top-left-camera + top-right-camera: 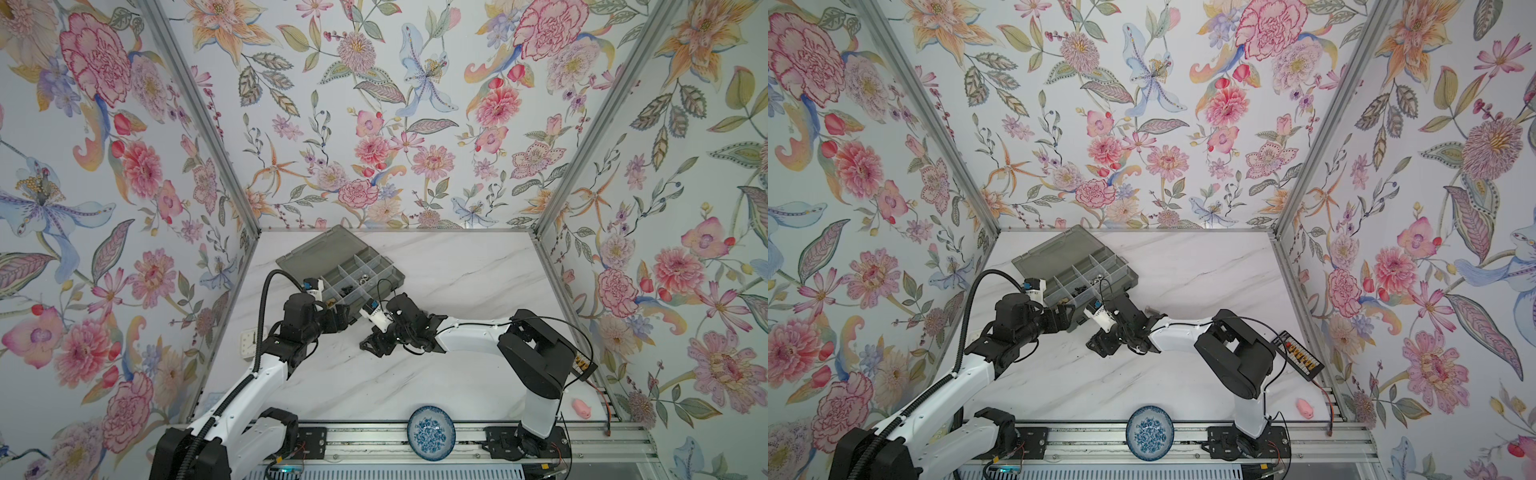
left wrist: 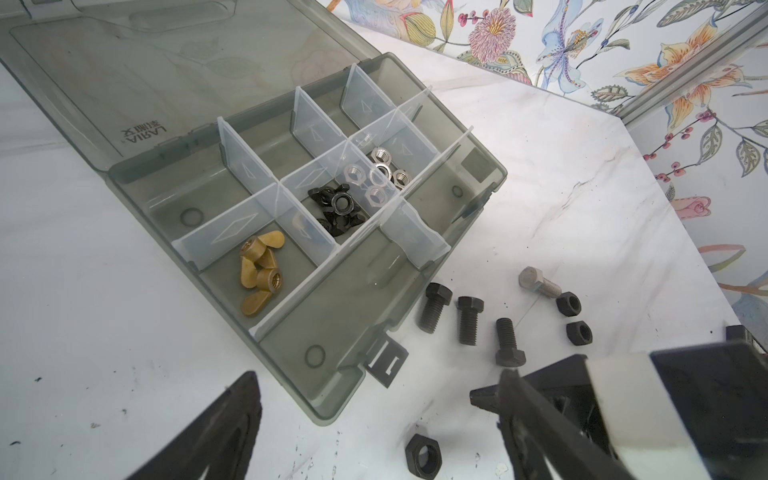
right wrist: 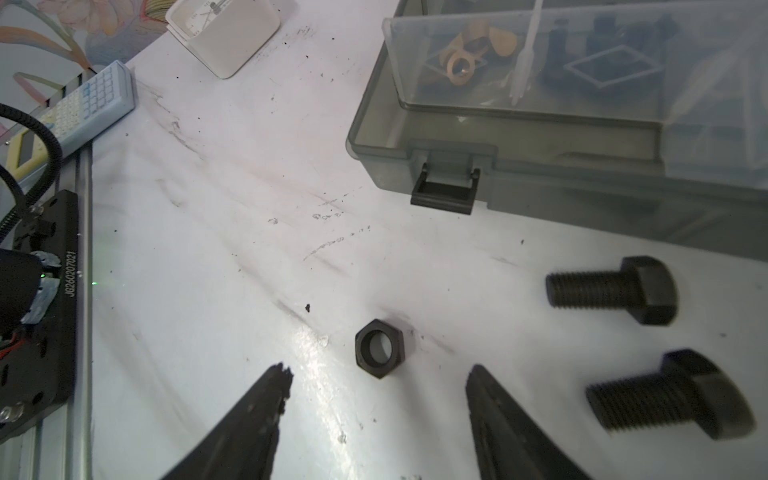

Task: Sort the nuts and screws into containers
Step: 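Move the right gripper toward a black hex nut while the left gripper withdraws, then lower the right gripper and close it on the black hex nut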

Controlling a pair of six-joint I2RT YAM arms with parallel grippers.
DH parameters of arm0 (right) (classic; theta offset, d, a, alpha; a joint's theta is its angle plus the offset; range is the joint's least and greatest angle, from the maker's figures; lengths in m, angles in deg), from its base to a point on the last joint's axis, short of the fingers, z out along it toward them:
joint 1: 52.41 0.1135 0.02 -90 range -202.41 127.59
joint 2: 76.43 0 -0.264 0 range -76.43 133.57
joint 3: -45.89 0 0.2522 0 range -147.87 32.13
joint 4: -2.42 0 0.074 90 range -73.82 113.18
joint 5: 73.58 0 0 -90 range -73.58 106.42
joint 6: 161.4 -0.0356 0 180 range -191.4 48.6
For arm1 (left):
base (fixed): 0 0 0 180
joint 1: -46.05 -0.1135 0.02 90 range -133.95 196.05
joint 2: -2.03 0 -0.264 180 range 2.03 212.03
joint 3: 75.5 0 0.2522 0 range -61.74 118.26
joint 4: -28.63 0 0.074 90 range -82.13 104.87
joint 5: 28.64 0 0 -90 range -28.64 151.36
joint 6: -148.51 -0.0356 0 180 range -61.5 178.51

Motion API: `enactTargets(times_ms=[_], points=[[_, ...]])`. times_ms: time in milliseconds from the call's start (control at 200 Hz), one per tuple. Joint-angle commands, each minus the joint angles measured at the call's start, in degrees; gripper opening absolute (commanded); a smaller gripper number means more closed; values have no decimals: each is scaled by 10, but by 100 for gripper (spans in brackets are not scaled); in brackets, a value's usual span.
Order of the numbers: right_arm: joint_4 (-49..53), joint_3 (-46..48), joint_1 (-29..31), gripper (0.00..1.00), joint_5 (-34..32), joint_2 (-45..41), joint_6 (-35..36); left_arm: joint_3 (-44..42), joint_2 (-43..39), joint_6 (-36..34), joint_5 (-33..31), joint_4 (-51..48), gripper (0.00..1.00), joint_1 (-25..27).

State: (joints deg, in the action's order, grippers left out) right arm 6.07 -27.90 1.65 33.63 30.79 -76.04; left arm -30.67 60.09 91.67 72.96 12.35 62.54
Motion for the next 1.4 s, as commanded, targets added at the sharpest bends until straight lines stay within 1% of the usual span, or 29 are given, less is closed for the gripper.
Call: enactTargets(times_ms=[0, 110, 696, 841, 1396], points=[[3, -16, 8, 66, -11, 16, 6, -10, -8, 7, 1, -3, 90, -8], [-1, -18, 14, 64, -16, 23, 5, -11, -8, 7, 3, -1, 90, -9], [-8, -26, 26, 60, -22, 52, 6, -13, -6, 9, 13, 4, 89, -13], [-13, -22, 29, 60, -25, 55, 6, -15, -5, 14, 3, 4, 93, -14], [-17, -25, 29, 59, -25, 82, 9, -18, -3, 14, 9, 7, 98, -17]])
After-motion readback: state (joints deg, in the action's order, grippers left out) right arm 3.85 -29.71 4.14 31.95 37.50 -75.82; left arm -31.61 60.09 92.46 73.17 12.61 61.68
